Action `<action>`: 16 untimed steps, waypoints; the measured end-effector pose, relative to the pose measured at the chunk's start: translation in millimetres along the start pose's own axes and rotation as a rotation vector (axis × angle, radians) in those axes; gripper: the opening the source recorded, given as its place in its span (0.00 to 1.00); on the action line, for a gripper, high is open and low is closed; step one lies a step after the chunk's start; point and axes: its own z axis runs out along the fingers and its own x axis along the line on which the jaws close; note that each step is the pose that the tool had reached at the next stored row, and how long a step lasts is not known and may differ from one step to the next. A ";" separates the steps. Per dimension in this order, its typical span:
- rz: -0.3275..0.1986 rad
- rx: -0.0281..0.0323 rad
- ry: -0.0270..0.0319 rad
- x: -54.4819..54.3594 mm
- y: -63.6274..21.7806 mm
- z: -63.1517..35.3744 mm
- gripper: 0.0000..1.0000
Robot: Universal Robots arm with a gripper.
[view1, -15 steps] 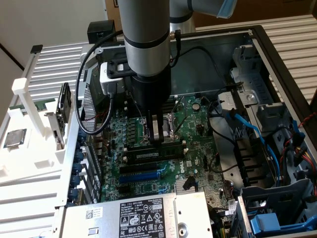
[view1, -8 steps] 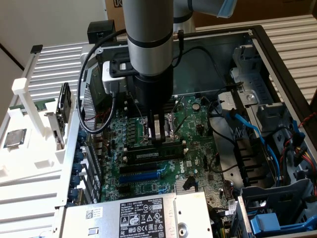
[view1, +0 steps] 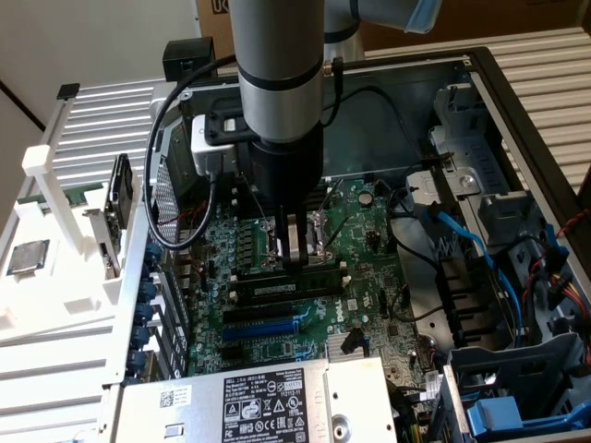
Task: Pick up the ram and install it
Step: 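Press down the ram until it locks into place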
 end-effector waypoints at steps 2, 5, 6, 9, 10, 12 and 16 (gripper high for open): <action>0.000 -0.0007 -0.0002 0.0 0.0 0.3 0.10; 0.000 -0.0012 -0.0003 0.0 0.0 0.8 0.10; 0.000 -0.0014 -0.0002 0.0 0.0 1.0 0.10; 0.000 -0.0019 -0.0002 0.1 0.0 1.7 0.10; 0.000 -0.0021 -0.0002 0.1 -0.1 2.0 0.10; 0.000 -0.0024 -0.0002 0.1 -0.1 2.6 0.10; 0.000 -0.0032 0.0000 0.2 -0.1 3.7 0.10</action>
